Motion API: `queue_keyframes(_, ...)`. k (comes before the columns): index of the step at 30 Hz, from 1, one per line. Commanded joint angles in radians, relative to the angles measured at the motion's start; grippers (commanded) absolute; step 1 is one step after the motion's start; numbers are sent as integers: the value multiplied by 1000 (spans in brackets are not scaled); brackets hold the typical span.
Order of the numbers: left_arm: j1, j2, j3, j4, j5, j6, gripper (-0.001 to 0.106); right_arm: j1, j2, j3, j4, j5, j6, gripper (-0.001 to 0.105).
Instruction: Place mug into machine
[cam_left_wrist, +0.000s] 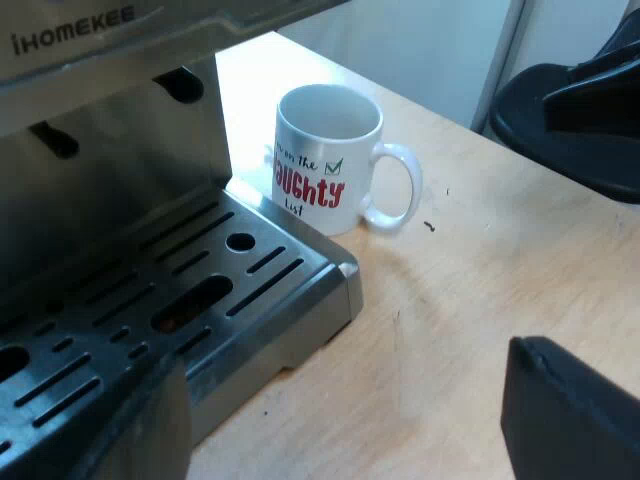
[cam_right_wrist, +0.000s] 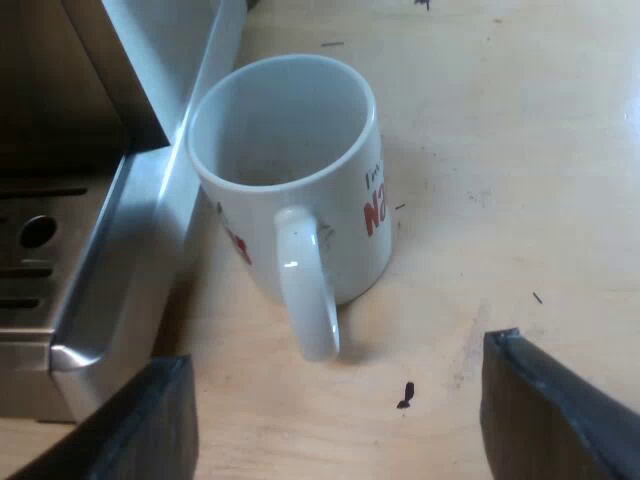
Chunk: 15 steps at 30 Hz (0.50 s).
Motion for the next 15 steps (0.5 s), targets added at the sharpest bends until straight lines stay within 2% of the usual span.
queue_keyframes(1, -6, 1, -6, -18, -1, 3, 66, 1, 22, 36, -95, -1, -11, 62)
queue_keyframes(5, -6, 1, -6, -18, -1, 3, 66, 1, 78, 92, -230, -1, -11, 62)
queue_keyframes(10, -6, 1, -6, -18, -1, 3, 66, 9, 156, 116, -343, -9, -14, 62)
queue_keyframes(12, -6, 1, -6, -18, -1, 3, 66, 36, 189, 115, -382, -8, -46, 62)
queue_keyframes(14, -6, 1, -6, -18, -1, 3, 66, 92, 235, 115, -436, 23, -104, 62)
queue_keyframes(15, -6, 1, -6, -18, -1, 3, 66, 103, 248, 115, -452, 33, -107, 62)
